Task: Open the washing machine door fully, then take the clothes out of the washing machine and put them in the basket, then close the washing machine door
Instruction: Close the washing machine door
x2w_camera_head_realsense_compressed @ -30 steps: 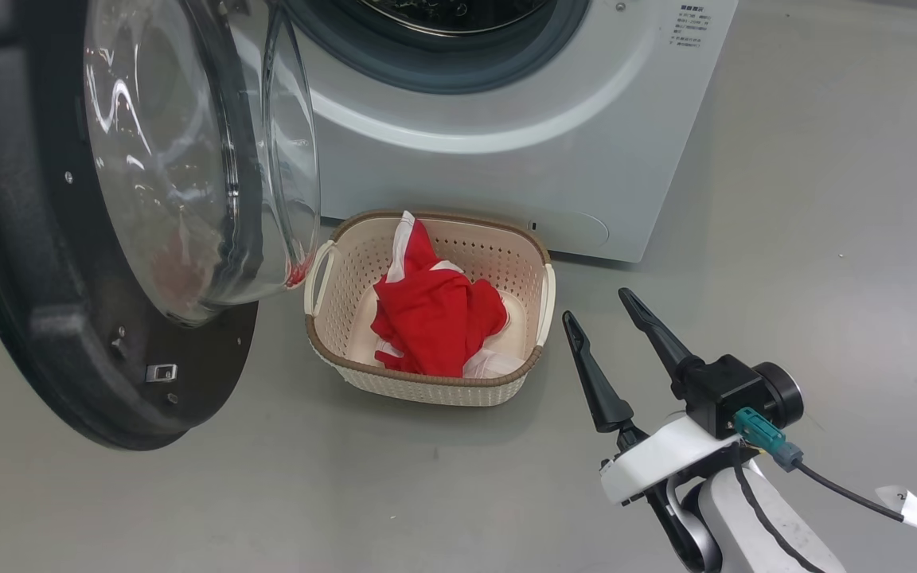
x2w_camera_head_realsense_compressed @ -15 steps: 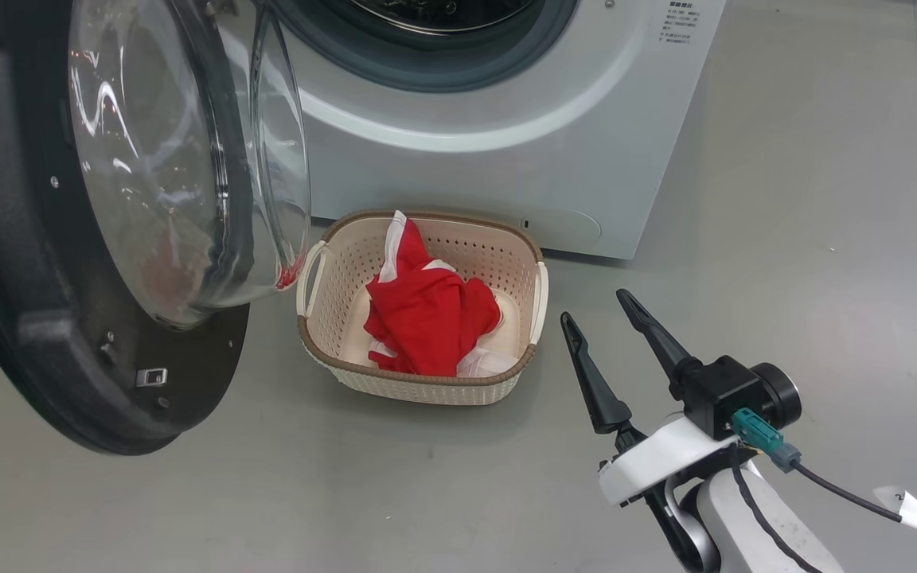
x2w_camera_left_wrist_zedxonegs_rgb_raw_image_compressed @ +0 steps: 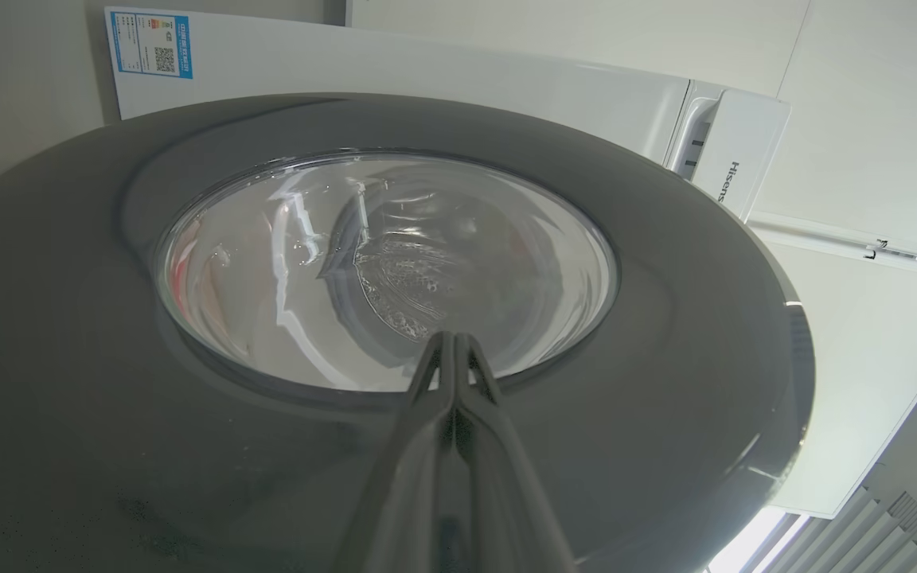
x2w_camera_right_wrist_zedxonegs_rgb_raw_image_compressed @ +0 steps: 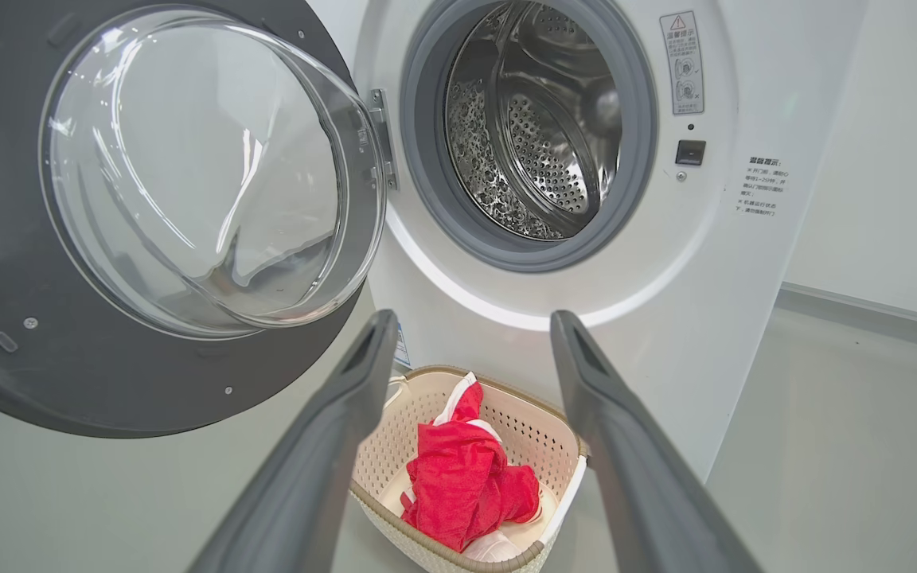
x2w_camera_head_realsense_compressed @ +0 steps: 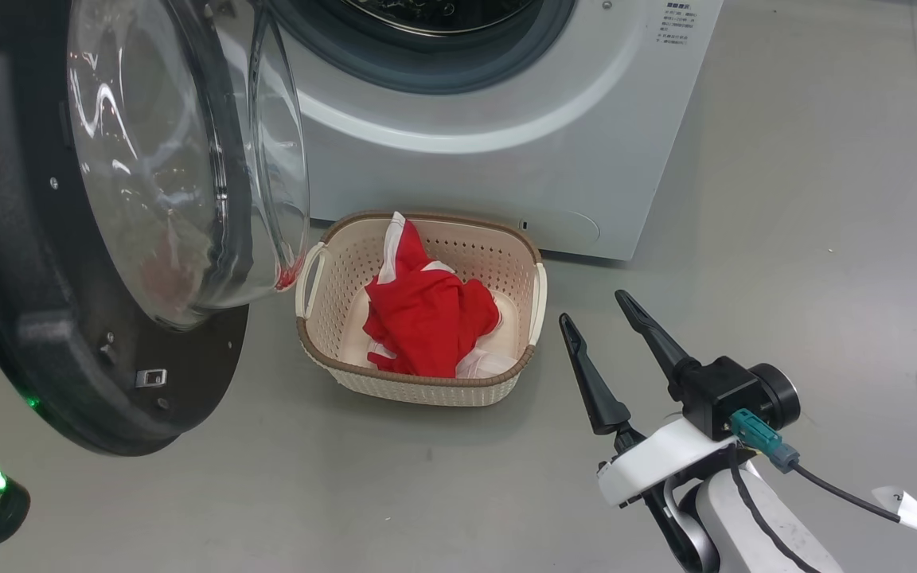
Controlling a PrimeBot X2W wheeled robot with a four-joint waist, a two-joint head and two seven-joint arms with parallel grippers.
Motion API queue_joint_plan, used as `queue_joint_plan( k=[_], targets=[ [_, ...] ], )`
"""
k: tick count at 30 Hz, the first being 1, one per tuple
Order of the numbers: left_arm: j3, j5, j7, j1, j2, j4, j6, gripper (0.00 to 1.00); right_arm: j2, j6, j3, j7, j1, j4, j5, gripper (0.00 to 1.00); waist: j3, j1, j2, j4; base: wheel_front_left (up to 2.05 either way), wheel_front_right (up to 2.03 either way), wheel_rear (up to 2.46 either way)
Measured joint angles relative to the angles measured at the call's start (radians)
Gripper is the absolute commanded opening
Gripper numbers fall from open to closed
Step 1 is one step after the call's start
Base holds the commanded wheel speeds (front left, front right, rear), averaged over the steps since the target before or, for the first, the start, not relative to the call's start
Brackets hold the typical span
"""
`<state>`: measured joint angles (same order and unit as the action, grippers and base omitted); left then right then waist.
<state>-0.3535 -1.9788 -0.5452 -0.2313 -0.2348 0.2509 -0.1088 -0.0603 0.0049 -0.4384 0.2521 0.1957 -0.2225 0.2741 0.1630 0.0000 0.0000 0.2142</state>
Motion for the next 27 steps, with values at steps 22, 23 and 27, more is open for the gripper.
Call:
queue_joint_plan(
  k=[22, 23, 27],
  targets=[
    [0.040, -0.117, -0.150, 0.029, 0.024, -0.088, -0.009, 0.00, 0.000, 0.000, -0.008, 0.000, 0.000, -0.001, 0.004, 1.00, 0.001, 0.0000, 0.0000, -0.012, 0.00, 0.00, 0.00],
    [0.043, -0.118, -0.151, 0.030, 0.028, -0.092, -0.009, 0.00, 0.000, 0.000, -0.008, 0.000, 0.000, -0.001, 0.009, 1.00, 0.002, 0.0000, -0.0001, -0.013, 0.00, 0.00, 0.00],
    [0.046, -0.133, -0.159, 0.039, 0.034, -0.107, -0.010, 0.00, 0.000, 0.000, -0.018, 0.000, 0.002, 0.001, 0.016, 1.00, 0.006, 0.0000, 0.0000, -0.024, 0.00, 0.00, 0.00]
  ],
)
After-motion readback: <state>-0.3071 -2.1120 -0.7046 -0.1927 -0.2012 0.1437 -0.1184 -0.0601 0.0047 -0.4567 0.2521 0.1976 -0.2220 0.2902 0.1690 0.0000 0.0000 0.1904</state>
